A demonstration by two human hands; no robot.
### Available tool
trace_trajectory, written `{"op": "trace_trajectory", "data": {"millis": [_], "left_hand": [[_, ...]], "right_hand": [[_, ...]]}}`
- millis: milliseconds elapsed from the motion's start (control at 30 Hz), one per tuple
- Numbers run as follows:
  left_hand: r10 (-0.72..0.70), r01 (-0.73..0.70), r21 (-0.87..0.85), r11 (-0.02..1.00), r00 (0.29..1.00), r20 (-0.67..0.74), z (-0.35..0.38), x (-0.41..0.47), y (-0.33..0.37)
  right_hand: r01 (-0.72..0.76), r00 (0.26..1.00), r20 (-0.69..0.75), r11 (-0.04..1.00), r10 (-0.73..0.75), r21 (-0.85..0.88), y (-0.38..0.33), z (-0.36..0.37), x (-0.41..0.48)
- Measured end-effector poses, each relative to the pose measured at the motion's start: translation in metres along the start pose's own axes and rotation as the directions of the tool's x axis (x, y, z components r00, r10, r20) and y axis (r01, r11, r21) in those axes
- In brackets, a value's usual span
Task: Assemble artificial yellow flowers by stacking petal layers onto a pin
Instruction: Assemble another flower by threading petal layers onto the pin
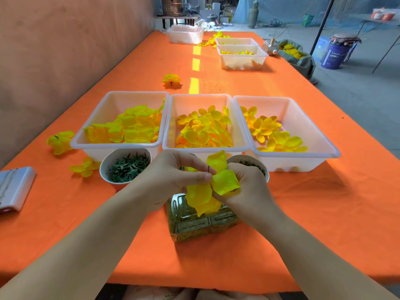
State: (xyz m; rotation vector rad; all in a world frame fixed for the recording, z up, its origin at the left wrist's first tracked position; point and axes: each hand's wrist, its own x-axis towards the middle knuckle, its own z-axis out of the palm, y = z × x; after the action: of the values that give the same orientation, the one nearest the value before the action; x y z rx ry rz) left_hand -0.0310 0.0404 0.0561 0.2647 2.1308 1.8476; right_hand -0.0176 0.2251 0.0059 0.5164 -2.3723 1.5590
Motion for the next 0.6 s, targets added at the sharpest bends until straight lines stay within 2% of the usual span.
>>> {"op": "trace_trajectory", "data": {"millis": [100,200,400,600], "left_hand": [[-0.012,0.003,0.153,0.988,0.998,0.057,-0.004,0.003,0.003],[0.018,-0.028,0.259,0.966,0.999,0.040,-0.004,0.004,0.002],[0.092,-0.099,0.397,0.912,0.995,0.037,-0.008,0.008,0.006],[0.076,-0.103,0.459,0.882,0.994,0.077,-0.009,0.012,0.010]], "right_hand": [[0.009,1.000,-0.010,1.000,-0.009,0.016,0.002,0.001,-0.001],[0.030,0.999,-0.022,1.000,-0.030,0.001,0.003,0.001,-0.001],[-0.019,0.999,0.040,0.997,0.016,0.080,0.003,-0.002,0.000],[-0.023,0.998,0.061,0.996,0.018,0.080,-0.003,-0.004,0.001]]}}
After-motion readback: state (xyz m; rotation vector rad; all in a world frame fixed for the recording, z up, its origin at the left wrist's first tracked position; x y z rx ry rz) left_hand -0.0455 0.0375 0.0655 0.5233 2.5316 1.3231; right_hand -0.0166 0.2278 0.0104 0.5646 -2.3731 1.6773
